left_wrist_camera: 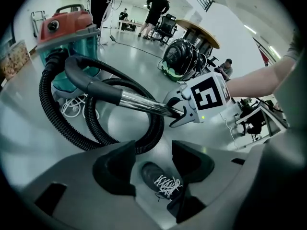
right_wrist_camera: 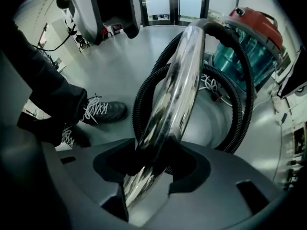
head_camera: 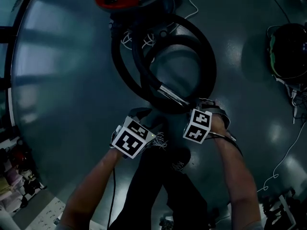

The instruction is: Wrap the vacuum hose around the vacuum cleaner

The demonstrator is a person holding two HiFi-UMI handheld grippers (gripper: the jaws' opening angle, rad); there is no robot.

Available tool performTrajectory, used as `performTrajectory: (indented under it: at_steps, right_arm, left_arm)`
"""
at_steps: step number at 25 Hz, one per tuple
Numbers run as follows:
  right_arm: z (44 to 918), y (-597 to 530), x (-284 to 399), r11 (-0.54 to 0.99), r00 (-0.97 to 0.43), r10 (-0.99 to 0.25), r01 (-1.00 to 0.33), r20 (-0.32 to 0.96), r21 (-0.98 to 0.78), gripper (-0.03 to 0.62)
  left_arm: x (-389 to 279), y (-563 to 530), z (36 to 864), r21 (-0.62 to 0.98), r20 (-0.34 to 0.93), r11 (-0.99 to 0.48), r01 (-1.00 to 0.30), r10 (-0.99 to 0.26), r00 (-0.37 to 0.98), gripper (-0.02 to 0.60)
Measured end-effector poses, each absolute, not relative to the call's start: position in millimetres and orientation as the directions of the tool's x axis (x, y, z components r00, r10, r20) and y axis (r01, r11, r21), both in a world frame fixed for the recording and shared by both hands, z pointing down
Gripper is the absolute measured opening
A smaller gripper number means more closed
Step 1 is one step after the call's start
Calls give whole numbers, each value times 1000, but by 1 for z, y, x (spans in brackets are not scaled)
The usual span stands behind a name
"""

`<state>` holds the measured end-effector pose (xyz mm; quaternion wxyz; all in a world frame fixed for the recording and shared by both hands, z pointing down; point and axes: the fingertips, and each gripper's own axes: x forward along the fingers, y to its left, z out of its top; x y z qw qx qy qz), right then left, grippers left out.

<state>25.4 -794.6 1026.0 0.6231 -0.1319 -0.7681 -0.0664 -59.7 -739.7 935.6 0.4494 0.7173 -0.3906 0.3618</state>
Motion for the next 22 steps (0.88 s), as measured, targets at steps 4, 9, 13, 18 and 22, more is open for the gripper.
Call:
performTrajectory:
  at_steps: [4, 9, 13, 18, 22]
  right_arm:
    - [1052, -797, 27, 952, -173, 102, 304, 980, -46, 218]
    - [1076, -801, 26, 951, -162, 79, 308, 984, -26, 218]
    - [1092, -799, 26, 955, -165, 61, 297, 984, -9, 218]
    - [1108, -791, 19, 966, -207, 81, 257, 975, -26, 218]
    - [1121, -784, 18, 981, -256, 138, 171, 957, -96, 218]
  left_arm:
    - [-66, -746, 947, 375, 868, -285, -882, -226, 443, 244]
    - [-72, -765, 949, 374, 858, -323, -870, -236, 456, 244]
    - [-75, -770, 957, 373, 862, -340, -863, -218, 458, 243]
    - [-72, -763, 971, 397, 863, -320, -860, -188, 469, 242]
    - [-73, -761, 996, 402, 875, -276, -873, -165, 455, 243]
